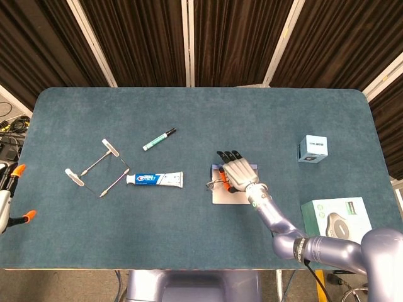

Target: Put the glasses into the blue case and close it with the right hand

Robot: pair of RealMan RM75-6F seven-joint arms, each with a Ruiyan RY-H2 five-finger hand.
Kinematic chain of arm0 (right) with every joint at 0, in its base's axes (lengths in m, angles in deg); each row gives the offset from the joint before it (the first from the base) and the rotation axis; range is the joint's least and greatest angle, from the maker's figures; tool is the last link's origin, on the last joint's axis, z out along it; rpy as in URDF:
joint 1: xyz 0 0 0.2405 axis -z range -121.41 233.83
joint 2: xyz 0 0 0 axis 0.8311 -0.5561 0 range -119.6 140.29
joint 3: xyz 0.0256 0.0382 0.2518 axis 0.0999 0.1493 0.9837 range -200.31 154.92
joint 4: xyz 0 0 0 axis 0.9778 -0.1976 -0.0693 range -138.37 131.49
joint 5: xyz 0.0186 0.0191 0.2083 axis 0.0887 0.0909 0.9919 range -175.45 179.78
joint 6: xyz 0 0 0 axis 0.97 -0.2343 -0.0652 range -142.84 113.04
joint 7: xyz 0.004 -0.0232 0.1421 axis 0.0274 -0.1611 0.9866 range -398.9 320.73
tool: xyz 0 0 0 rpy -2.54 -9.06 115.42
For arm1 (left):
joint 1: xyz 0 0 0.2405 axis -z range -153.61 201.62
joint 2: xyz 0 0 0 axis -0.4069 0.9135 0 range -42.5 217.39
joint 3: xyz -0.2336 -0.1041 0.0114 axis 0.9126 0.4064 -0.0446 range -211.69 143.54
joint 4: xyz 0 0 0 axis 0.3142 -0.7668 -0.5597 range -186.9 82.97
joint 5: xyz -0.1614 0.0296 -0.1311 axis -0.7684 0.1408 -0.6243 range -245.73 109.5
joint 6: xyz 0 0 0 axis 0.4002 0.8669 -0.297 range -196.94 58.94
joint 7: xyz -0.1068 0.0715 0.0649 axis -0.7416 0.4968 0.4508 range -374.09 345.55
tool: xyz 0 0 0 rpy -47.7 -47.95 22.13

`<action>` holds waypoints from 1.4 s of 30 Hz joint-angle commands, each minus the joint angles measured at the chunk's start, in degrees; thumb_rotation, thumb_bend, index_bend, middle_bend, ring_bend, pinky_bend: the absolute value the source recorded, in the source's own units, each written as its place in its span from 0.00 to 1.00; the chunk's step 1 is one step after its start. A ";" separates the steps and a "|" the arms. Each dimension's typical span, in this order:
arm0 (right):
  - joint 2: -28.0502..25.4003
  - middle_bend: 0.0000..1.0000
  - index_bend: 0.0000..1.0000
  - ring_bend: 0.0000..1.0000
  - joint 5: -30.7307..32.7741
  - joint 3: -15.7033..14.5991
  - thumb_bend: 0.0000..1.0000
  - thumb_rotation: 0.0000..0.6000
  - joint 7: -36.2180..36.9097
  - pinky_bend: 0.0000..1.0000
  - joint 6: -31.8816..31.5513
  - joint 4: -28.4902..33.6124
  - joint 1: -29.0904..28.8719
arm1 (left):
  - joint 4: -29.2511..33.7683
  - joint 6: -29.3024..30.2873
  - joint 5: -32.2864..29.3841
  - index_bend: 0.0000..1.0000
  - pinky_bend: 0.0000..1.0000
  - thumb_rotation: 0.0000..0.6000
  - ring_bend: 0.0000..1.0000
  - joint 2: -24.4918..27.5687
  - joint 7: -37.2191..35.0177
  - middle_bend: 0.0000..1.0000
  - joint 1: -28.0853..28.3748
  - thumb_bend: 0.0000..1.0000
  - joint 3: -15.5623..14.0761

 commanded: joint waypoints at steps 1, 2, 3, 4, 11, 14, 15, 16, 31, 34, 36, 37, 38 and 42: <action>1.10 0.00 0.61 0.00 0.56 0.20 0.38 1.00 0.15 0.00 0.66 -2.17 -0.63 | -0.10 -0.16 -0.21 0.00 0.00 1.00 0.00 -0.05 -0.07 0.00 0.09 0.00 0.05; 1.33 0.00 0.61 0.00 0.68 0.17 0.38 1.00 0.15 0.00 0.78 -2.79 -0.72 | -0.15 -0.20 -0.27 0.00 0.00 1.00 0.00 -0.06 -0.08 0.00 0.13 0.00 0.07; 1.51 0.00 0.61 0.00 0.79 0.14 0.38 1.00 0.13 0.00 0.85 -3.28 -0.76 | -0.17 -0.23 -0.33 0.00 0.00 1.00 0.00 -0.07 -0.08 0.00 0.15 0.00 0.08; 1.75 0.00 0.61 0.00 0.95 0.06 0.38 1.00 0.00 0.00 0.88 -4.05 -0.82 | -0.21 -0.24 -0.37 0.00 0.00 1.00 0.00 -0.10 -0.07 0.00 0.16 0.00 0.08; 2.16 0.00 0.58 0.00 0.96 -0.45 0.38 1.00 -0.53 0.00 0.58 -6.01 -0.66 | -0.21 -0.29 -0.43 0.00 0.00 1.00 0.00 -0.13 0.04 0.00 0.25 0.00 0.01; 2.06 0.00 0.47 0.00 0.52 -0.45 0.37 1.00 -0.17 0.00 -0.02 -5.95 -0.22 | -0.18 -0.22 -0.35 0.00 0.00 1.00 0.00 -0.14 0.07 0.00 0.25 0.00 -0.05; 1.96 0.00 0.41 0.00 0.26 -0.44 0.35 1.00 0.01 0.00 -0.15 -5.78 -0.09 | -0.16 -0.20 -0.32 0.00 0.00 1.00 0.00 -0.13 0.07 0.00 0.25 0.00 -0.07; 1.84 0.00 0.38 0.00 -0.09 -0.44 0.32 1.00 0.20 0.00 -0.36 -5.56 0.07 | -0.15 -0.16 -0.27 0.00 0.00 1.00 0.00 -0.12 0.07 0.00 0.24 0.00 -0.09; 1.56 0.00 0.11 0.00 -7.16 -0.16 0.08 1.00 3.30 0.00 -2.99 -3.67 1.67 | -0.05 0.06 0.29 0.00 0.00 1.00 0.00 0.09 -0.45 0.00 0.23 0.00 -0.35; 2.42 0.00 0.12 0.00 -7.43 -0.27 0.08 1.00 2.81 0.00 -2.54 -4.58 1.31 | -0.11 -0.08 0.09 0.00 0.00 1.00 0.00 0.10 -0.50 0.00 0.29 0.00 -0.29; 3.33 0.00 0.12 0.00 -7.40 -0.36 0.08 1.00 2.18 0.00 -2.01 -5.69 0.90 | -0.20 -0.25 -0.17 0.00 0.00 1.00 0.00 0.10 -0.60 0.00 0.37 0.00 -0.20; 3.73 0.00 0.12 0.00 -7.27 -0.33 0.08 1.00 1.98 0.00 -1.75 -6.19 0.74 | -0.26 -0.36 -0.33 0.00 0.00 1.00 0.00 0.11 -0.68 0.00 0.40 0.00 -0.15; 4.22 0.00 0.12 0.00 -7.02 -0.27 0.08 1.00 1.79 0.00 -1.35 -6.88 0.54 | -0.36 -0.54 -0.58 0.00 0.00 1.00 0.00 0.11 -0.78 0.00 0.47 0.00 -0.07; 5.97 0.00 0.12 0.00 -6.33 0.13 0.08 1.00 1.74 0.00 0.16 -9.89 -0.21 | -0.80 -1.12 -1.53 0.00 0.00 1.00 0.00 0.18 -1.40 0.00 0.69 0.00 0.34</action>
